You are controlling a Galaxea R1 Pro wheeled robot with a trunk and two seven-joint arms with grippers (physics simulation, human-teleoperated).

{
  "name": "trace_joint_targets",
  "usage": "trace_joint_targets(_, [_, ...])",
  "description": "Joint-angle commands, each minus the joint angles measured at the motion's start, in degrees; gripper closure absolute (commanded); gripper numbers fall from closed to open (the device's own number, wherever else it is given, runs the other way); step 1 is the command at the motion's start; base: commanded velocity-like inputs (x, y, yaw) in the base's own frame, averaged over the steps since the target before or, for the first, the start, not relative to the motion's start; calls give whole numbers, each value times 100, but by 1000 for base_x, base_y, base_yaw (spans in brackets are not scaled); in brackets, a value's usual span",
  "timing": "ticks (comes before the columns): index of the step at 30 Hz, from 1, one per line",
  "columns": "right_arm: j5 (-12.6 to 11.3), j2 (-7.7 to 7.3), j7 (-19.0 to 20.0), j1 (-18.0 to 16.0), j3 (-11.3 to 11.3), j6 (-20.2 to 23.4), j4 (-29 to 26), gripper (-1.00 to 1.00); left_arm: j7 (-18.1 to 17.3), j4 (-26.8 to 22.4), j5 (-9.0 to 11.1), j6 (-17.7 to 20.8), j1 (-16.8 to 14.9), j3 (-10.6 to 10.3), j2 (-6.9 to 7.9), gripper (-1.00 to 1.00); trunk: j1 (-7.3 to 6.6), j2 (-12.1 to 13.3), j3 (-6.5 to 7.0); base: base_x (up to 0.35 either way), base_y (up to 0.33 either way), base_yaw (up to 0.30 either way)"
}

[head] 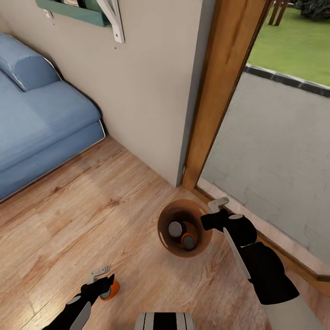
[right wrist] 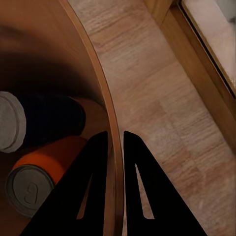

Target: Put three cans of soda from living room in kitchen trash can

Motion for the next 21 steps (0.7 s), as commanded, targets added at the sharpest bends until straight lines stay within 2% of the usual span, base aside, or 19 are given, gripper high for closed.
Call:
trace_joint_targets(1, [-79, 1, 35, -1, 1, 1, -3, 100, 0, 1, 0, 0, 0, 0, 0, -100, 0, 0, 0, 0, 0, 0])
trace_joint_targets(12, [-79, 1, 35, -1, 1, 3, -12, 100, 0, -5, 5, 0, 0, 0, 0, -100, 0, 0, 0, 0, 0, 0])
trace_joint_targets(17, [-79, 4, 35, -1, 1, 5, -14, 100, 0, -5, 7, 0, 0, 0, 0, -100, 109, -201, -89, 0, 0, 0])
trace_joint_targets(21, [-79, 3, 35, -1, 1, 3, -16, 100, -1, -6, 8, 0, 0, 0, 0, -100, 109, -201, -89, 0, 0, 0])
